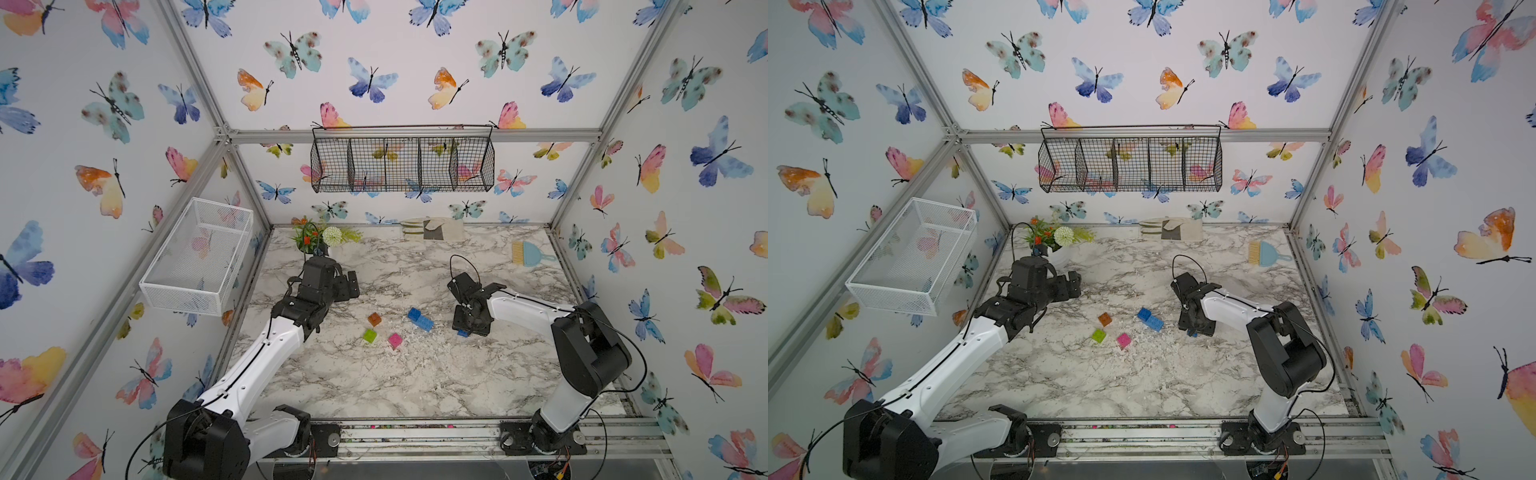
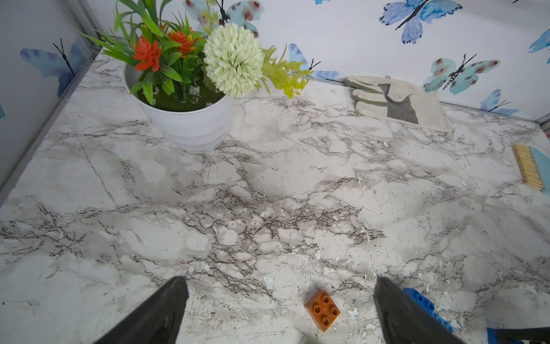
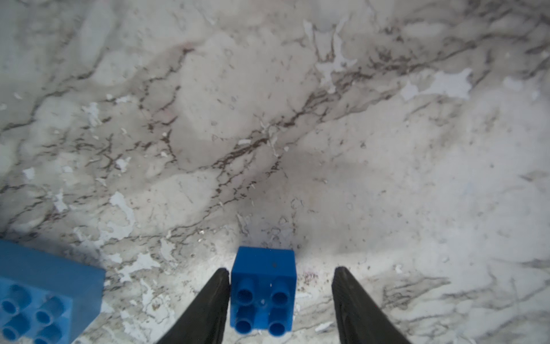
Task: Assemble the letter y with lego
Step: Pick up the lego brick from the center of the board.
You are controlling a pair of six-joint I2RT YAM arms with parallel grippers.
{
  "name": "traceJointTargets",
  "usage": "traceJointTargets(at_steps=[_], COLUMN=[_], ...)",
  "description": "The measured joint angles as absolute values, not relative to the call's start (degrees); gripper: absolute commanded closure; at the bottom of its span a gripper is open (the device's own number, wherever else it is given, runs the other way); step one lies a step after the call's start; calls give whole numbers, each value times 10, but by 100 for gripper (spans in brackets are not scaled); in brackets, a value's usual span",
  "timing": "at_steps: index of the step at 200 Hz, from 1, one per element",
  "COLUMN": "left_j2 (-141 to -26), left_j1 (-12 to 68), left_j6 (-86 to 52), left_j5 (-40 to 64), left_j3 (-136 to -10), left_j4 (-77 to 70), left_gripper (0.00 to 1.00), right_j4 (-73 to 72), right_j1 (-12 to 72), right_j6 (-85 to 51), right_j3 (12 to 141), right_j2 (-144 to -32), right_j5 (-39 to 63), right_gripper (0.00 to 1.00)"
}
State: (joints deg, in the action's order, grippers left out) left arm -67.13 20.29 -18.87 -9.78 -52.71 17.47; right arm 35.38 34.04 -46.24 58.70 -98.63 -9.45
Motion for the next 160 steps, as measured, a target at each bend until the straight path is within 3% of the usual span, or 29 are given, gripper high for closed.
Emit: traceJointTargets(at_steps=[17, 65, 91, 119, 143, 160], left_j2=[-671, -671, -671, -671, -671, -671], left_j1=[203, 203, 203, 203, 203, 203], left_j6=[-189, -189, -189, -189, -189, -189], left_j5=[-98, -98, -98, -98, -98, -98], left_j3=[-527, -527, -527, -527, -527, -527], left_j4=[175, 175, 175, 175, 175, 175], left_gripper=[2, 1, 2, 2, 1, 1], right_j4=[352, 336, 336, 349, 354, 359], right_j1=[339, 333, 333, 333, 333, 333], right_j6=[-467, -469, -465, -418, -326, -240], right_j3=[579, 578, 578, 600, 657, 696], right_j2=[-986, -986, -986, -987, -987, -986], right_j5=[-85, -70, -70, -62, -54, -40], right_gripper=[59, 65, 74, 74, 92, 96])
